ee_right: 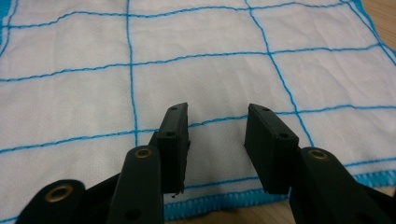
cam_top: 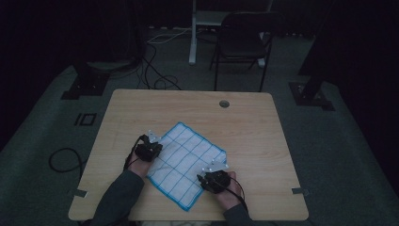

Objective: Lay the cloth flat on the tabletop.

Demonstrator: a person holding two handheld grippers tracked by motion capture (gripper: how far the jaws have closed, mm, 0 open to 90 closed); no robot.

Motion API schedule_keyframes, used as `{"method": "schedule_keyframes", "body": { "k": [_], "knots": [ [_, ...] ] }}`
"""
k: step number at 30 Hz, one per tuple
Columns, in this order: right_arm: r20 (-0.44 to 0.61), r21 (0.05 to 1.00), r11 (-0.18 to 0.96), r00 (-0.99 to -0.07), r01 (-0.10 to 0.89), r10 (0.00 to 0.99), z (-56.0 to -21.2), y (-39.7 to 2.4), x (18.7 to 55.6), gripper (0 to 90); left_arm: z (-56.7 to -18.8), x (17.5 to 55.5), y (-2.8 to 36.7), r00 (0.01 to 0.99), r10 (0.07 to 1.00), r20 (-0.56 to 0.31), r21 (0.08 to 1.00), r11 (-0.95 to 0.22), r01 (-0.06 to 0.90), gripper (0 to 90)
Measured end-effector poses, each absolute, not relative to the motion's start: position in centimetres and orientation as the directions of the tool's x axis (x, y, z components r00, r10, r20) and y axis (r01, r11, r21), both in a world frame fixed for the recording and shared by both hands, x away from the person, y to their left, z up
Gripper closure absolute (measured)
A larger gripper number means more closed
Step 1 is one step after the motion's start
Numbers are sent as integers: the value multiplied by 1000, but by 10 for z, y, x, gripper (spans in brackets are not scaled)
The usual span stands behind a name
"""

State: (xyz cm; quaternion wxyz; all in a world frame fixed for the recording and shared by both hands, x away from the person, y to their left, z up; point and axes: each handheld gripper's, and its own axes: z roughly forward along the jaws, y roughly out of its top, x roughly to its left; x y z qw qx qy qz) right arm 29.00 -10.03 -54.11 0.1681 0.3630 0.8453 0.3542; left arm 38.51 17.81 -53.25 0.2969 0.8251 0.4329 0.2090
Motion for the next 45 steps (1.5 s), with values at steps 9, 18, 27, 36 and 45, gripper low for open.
{"method": "schedule_keyframes", "body": {
  "k": [9, 18, 27, 36, 45],
  "knots": [
    [-31, 715, 450, -619, 535, 785, -540, -123, 303, 596, -533, 376, 175, 548, 833, 77, 676, -448, 586, 877],
    [-38, 713, 411, -554, 568, 832, -540, -146, 320, 595, -535, 360, 168, 562, 826, 45, 691, -432, 580, 875],
    [-24, 715, 376, -516, 589, 856, -540, -159, 332, 595, -535, 353, 160, 571, 820, 46, 690, -439, 575, 870],
    [-25, 724, 362, -502, 588, 864, -541, -167, 341, 594, -537, 344, 157, 576, 817, 22, 704, -422, 572, 863],
    [-23, 739, 355, -505, 573, 863, -544, -171, 357, 591, -538, 340, 157, 564, 826, 13, 714, -403, 573, 857]
  ]
}}
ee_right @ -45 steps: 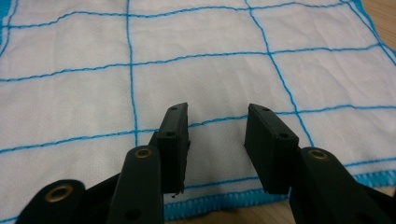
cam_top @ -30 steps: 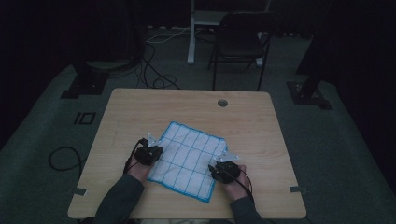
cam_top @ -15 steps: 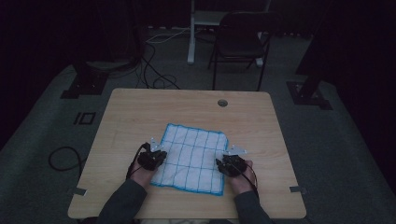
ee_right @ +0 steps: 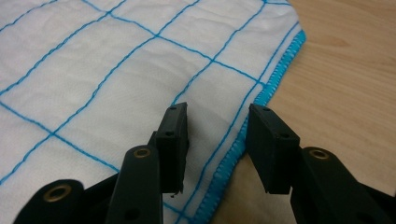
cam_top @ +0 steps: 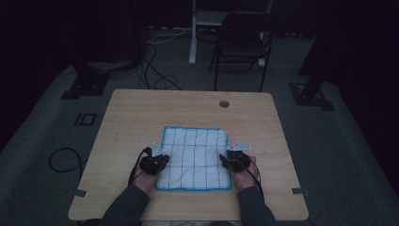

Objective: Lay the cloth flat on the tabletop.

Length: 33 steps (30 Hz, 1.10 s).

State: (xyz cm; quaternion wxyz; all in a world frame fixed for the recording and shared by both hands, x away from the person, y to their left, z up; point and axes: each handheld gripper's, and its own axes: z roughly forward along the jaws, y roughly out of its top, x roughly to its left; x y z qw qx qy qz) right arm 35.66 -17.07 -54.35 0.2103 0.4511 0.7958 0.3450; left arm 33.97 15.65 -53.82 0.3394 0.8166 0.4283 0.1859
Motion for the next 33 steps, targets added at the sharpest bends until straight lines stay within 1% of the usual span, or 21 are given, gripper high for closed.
{"method": "schedule_keyframes", "body": {
  "k": [5, 7, 9, 14, 16, 18, 20, 25, 26, 28, 30, 32, 33],
  "knots": [
    [16, 745, 327, -505, 582, 863, -545, -174, 361, 585, -539, 339, 157, 563, 826, 18, 716, -404, 570, 846],
    [7, 740, 336, -506, 583, 862, -544, -173, 361, 588, -539, 339, 157, 561, 827, 19, 718, -402, 568, 841],
    [-25, 749, 350, -504, 563, 863, -540, -171, 362, 598, -539, 339, 157, 561, 828, 20, 719, -402, 568, 838],
    [-26, 778, 300, -449, 552, 893, -527, -173, 381, 658, -539, 339, 157, 559, 829, 20, 720, -399, 567, 836],
    [-7, 779, 271, -425, 565, 905, -525, -175, 395, 689, -539, 339, 157, 557, 830, 17, 722, -396, 568, 836],
    [9, 779, 244, -400, 577, 916, -527, -176, 410, 685, -540, 338, 158, 557, 830, 17, 723, -395, 567, 836],
    [39, 775, 206, -371, 598, 928, -529, -178, 423, 652, -540, 338, 158, 558, 830, 17, 724, -395, 566, 836],
    [64, 741, 188, -346, 645, 936, -536, -176, 448, 621, -540, 338, 158, 559, 829, 13, 726, -393, 564, 836],
    [81, 732, 179, -345, 657, 935, -537, -176, 452, 630, -540, 338, 158, 559, 829, 14, 727, -393, 564, 836],
    [123, 719, 169, -362, 675, 924, -539, -176, 457, 724, -540, 338, 159, 559, 829, 11, 727, -390, 565, 835],
    [110, 711, 191, -376, 677, 920, -538, -174, 458, 809, -540, 338, 158, 560, 828, 13, 727, -392, 564, 835],
    [96, 738, 207, -404, 642, 910, -530, -173, 454, 833, -540, 338, 158, 560, 829, 15, 728, -392, 562, 835],
    [92, 771, 205, -423, 603, 901, -523, -174, 448, 831, -540, 338, 158, 559, 829, 13, 728, -391, 563, 835]
  ]
}}
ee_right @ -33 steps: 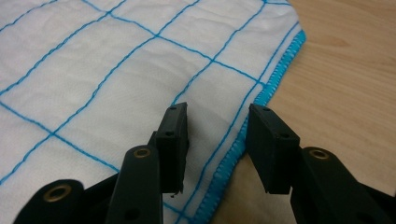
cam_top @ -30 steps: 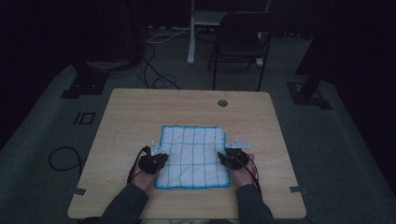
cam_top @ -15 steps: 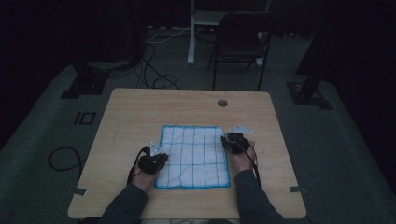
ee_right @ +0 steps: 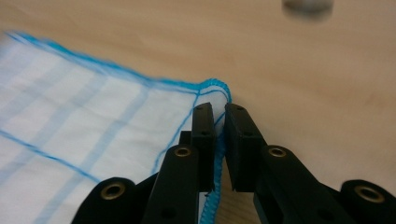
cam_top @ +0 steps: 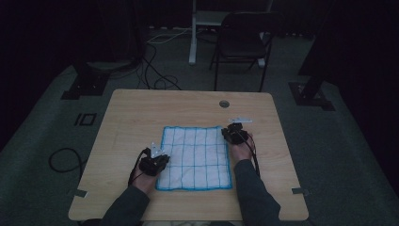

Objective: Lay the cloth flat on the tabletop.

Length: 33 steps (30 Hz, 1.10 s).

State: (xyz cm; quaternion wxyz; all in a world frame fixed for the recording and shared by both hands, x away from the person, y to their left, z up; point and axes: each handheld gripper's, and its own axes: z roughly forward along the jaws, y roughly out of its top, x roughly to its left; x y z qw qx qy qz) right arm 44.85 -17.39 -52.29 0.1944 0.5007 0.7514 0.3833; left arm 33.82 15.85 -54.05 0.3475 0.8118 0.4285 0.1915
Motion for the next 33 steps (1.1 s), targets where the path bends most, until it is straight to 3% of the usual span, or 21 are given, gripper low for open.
{"method": "schedule_keyframes", "body": {
  "k": [3, 6, 14, 22, 33],
  "knots": [
    [49, 840, 214, -463, 498, 885, -506, -175, 435, 726, -540, 338, 158, 560, 829, 15, 727, -393, 563, 835],
    [8, 865, 216, -443, 452, 896, -496, -179, 427, 690, -540, 338, 158, 558, 830, 15, 727, -392, 563, 835],
    [-8, 828, 243, -424, 505, 906, -504, -184, 420, 655, -540, 339, 158, 556, 831, 16, 726, -392, 565, 821],
    [-20, 802, 314, -502, 508, 865, -521, -171, 387, 613, -536, 338, 165, 513, 858, 23, 745, -357, 563, 672],
    [-14, 766, 356, -540, 535, 842, -540, -165, 366, 599, -536, 347, 180, 410, 911, -46, 752, -239, 615, 583]
  ]
}}
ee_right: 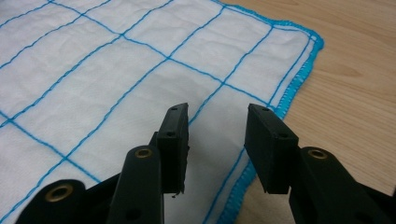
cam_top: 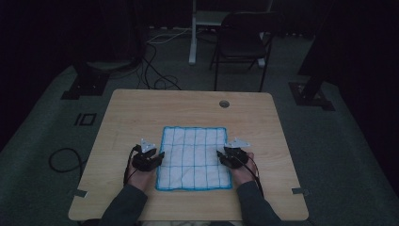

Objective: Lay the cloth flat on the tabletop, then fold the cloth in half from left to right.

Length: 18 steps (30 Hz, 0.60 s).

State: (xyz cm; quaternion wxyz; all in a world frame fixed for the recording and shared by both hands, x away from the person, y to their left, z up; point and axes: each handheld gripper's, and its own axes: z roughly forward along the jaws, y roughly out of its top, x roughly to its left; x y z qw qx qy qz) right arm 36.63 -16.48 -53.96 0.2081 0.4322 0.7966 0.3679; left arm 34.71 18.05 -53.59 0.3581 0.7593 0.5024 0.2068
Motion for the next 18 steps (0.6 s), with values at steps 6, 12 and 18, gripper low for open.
{"method": "schedule_keyframes", "body": {
  "k": [6, 12, 18],
  "knots": [
    [-4, 759, 358, -545, 544, 839, -543, -162, 364, 591, -542, 350, 182, 393, 917, -64, 736, -223, 640, 558],
    [-1, 763, 353, -544, 542, 839, -542, -162, 363, 590, -542, 351, 180, 394, 916, -71, 736, -218, 640, 525],
    [-4, 763, 357, -549, 538, 836, -542, -161, 361, 587, -543, 351, 174, 386, 920, -68, 739, -213, 639, 484]
  ]
}}
